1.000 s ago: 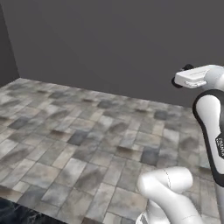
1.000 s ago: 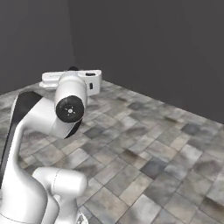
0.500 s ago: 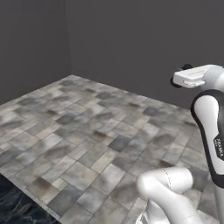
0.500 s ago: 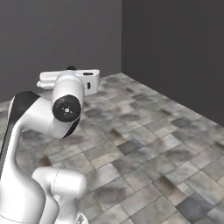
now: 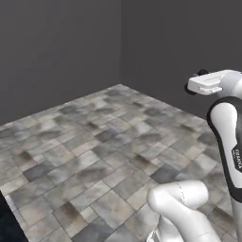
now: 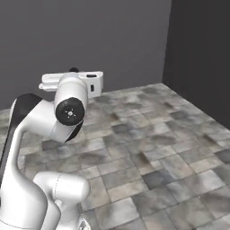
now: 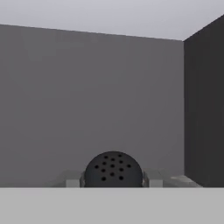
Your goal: Retrieve the shaker from the cabinet and place it next the steak on a plate on the dining table.
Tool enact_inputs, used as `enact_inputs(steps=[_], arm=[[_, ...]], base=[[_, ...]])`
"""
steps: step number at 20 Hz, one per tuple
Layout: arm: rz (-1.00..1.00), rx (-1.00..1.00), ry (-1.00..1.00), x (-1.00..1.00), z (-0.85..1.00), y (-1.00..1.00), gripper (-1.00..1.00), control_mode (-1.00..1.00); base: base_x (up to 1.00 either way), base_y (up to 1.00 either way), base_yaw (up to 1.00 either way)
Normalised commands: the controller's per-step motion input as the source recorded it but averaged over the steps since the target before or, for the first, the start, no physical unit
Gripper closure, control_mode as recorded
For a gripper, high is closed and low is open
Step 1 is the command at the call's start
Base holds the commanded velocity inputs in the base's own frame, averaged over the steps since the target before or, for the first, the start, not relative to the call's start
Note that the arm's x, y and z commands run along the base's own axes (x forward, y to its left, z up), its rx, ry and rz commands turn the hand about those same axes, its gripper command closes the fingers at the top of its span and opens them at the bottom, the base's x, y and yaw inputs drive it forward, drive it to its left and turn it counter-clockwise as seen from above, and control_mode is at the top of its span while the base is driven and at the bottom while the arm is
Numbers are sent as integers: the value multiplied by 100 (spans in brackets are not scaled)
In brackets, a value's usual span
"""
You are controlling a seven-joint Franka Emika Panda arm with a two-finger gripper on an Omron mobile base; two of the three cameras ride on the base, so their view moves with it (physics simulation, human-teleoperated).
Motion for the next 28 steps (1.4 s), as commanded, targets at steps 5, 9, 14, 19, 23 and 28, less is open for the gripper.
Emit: enact_inputs(steps=[5,9,14,19,23,28], arm=[[0,0,0,0,0,0,100,100],[0,0,0,0,0,0,100,100],[0,0,0,0,0,0,100,100],[0,0,0,0,0,0,100,100],[0,0,0,0,0,0,100,100],[0,0,0,0,0,0,100,100]], base=[[100,0,51],[100,0,51],[100,0,50],[100,0,53],[100,0,57],[100,0,59]])
